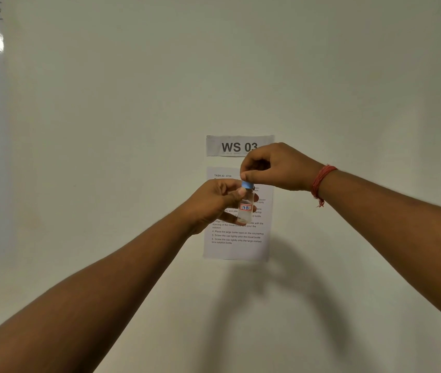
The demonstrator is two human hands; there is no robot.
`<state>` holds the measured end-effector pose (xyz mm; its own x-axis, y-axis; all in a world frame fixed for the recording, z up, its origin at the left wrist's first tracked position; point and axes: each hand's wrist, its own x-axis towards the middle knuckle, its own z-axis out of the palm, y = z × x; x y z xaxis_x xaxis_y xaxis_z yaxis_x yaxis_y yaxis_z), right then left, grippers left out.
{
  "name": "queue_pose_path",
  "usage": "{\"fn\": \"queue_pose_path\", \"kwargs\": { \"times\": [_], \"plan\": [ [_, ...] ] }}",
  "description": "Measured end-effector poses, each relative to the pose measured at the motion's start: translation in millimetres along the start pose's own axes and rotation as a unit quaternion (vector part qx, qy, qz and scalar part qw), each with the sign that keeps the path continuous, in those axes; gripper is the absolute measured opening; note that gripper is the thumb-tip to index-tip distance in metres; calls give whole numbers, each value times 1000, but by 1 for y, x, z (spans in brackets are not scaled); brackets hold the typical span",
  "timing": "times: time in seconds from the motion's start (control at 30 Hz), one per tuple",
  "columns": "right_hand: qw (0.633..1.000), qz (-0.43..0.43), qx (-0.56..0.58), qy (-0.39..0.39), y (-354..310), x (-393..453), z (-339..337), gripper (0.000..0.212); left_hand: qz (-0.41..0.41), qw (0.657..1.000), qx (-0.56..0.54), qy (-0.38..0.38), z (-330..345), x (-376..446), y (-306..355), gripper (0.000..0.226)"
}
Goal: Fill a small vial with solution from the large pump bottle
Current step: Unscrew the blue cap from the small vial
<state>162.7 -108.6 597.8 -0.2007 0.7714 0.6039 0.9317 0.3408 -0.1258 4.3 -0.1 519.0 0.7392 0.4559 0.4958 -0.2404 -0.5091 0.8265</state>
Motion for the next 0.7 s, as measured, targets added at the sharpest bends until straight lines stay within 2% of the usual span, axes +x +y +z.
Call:
{"fn": "queue_pose_path", "kwargs": {
  "times": [0.37, 0.57, 0.7],
  "plan": [
    [1000, 1, 5, 18, 3, -4, 2, 18, -3, 1000, -3, -6, 2, -2, -1, 24],
    [1000, -1, 15, 5, 3, -6, 2, 6, -6, 1000, 2, -8, 4, -1, -2, 22],
    [999, 3, 33, -14, 5, -5, 3, 13, -11, 1000, 10, -5, 4, 0, -3, 27]
  ]
}}
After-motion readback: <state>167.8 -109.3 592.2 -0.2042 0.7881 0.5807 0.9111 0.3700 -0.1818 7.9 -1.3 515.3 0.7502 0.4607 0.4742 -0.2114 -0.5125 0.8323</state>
